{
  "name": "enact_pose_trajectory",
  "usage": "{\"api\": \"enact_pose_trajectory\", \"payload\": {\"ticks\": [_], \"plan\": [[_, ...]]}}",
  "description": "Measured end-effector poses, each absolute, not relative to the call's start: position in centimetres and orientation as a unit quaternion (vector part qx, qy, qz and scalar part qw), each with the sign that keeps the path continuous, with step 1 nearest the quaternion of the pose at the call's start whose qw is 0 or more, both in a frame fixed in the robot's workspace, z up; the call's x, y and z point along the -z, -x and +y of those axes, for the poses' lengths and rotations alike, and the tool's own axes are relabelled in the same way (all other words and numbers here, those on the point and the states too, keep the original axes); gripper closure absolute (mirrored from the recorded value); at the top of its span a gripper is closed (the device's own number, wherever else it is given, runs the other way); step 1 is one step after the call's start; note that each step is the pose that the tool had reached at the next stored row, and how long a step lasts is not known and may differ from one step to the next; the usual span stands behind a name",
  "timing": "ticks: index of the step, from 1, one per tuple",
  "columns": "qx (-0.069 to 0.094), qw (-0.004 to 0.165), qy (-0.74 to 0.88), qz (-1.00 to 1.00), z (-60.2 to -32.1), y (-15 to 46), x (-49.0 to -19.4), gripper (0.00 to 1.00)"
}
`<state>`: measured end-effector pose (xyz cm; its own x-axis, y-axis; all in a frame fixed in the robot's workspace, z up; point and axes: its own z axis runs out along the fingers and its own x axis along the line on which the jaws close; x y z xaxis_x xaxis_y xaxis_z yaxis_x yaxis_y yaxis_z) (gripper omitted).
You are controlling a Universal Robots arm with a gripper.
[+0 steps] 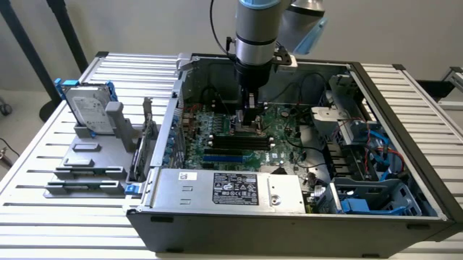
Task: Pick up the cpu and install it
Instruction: 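Place the cpu into insertion slot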
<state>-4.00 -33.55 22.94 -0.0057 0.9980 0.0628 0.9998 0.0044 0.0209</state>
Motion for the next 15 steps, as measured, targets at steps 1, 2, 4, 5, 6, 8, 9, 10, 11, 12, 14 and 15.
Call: {"api": "enact_pose_trajectory", "payload": {"ticks": [1,2,4,5,6,8,9,10,11,12,14,15], "plan": [[0.029,0.015,0.705,-0.709,-33.55,3.98,-22.87,0.45],[0.029,0.015,0.705,-0.709,-33.55,3.95,-22.80,0.45],[0.030,0.015,0.705,-0.708,-33.55,3.95,-22.67,0.45],[0.030,0.015,0.705,-0.708,-33.55,3.95,-22.60,0.45],[0.030,0.015,0.705,-0.708,-33.54,3.95,-22.52,0.45],[0.030,0.015,0.706,-0.707,-33.51,3.95,-22.37,0.45],[0.030,0.015,0.707,-0.706,-33.51,3.94,-22.30,0.45],[0.030,0.015,0.708,-0.705,-33.49,3.95,-22.26,0.45],[0.029,0.015,0.709,-0.704,-33.46,3.95,-22.22,0.45],[0.030,0.015,0.711,-0.703,-33.43,3.95,-22.18,0.45],[0.030,0.015,0.713,-0.700,-33.41,3.94,-22.08,0.45],[0.030,0.015,0.714,-0.699,-33.40,3.95,-22.03,0.45]]}}
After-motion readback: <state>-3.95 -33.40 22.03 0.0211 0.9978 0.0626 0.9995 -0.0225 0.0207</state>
